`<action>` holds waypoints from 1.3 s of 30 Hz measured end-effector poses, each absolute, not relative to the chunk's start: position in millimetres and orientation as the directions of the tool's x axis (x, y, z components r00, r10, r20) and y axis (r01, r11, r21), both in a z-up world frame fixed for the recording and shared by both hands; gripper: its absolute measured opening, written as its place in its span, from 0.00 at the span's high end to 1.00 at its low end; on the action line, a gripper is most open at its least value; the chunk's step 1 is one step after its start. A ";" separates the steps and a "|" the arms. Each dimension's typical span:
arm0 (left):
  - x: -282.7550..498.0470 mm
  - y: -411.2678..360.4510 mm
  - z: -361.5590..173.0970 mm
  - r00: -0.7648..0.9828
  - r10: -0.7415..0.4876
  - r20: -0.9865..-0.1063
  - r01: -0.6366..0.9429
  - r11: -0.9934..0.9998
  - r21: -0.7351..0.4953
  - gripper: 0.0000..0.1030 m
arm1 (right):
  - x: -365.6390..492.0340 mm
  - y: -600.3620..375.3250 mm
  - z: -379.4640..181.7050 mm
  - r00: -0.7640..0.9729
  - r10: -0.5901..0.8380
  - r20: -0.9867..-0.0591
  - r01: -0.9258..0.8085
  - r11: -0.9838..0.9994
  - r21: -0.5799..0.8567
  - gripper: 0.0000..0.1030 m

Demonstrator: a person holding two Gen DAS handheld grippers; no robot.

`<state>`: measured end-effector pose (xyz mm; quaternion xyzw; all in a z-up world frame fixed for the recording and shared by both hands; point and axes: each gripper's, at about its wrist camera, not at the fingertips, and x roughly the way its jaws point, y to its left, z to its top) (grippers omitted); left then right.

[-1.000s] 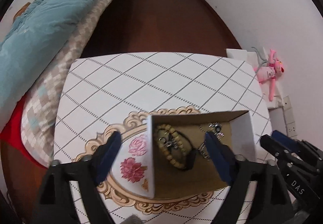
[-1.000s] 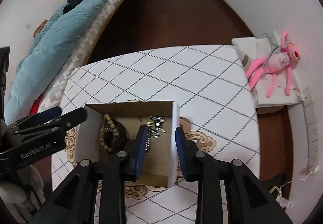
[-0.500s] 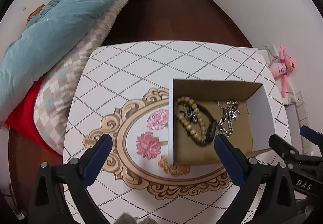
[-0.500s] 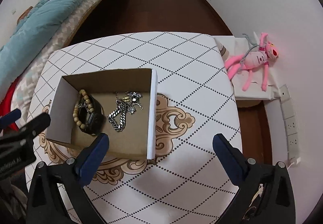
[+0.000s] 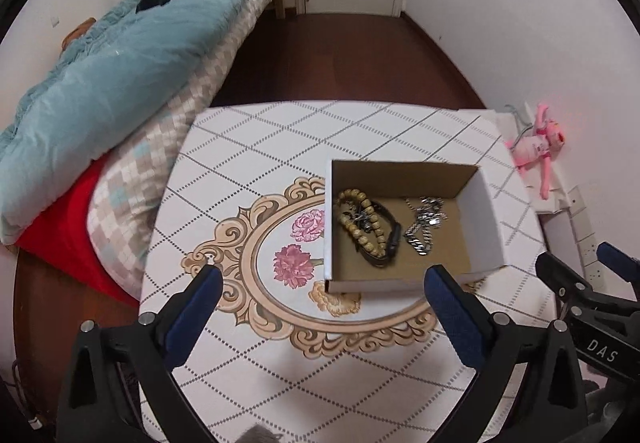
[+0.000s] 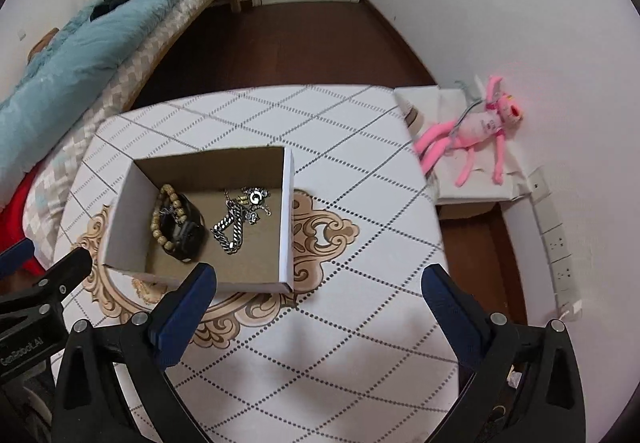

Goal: Organize jewelry

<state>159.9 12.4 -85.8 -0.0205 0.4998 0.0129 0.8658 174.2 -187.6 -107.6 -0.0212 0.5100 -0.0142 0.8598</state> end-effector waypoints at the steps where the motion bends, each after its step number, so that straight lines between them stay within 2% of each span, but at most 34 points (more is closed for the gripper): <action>1: 153.8 12.0 -77.4 0.512 -0.006 -0.859 -0.040 0.999 -0.030 0.00 | 167.2 -188.2 -99.1 0.491 -0.043 -0.870 0.005 0.999 -0.047 0.00; 14: 74.7 11.2 26.7 0.643 -0.001 -0.766 -0.033 0.999 -0.029 0.00 | 75.2 -194.7 17.9 0.656 -0.030 -0.754 0.018 1.000 -0.024 0.00; 21: 48.4 12.7 54.9 0.657 -0.003 -0.754 -0.045 0.998 -0.042 0.00 | 34.1 -198.3 63.9 0.709 -0.032 -0.704 0.024 0.999 -0.022 0.00; 30: 24.1 7.1 74.6 0.664 -0.035 -0.747 -0.008 0.999 -0.054 0.00 | -0.4 -199.1 94.4 0.727 -0.004 -0.687 0.012 1.000 0.007 0.00; 39: 30.9 5.1 62.1 0.638 -0.016 -0.770 -0.025 0.999 -0.042 0.00 | 3.0 -198.9 89.1 0.704 -0.005 -0.710 0.011 1.000 0.004 0.00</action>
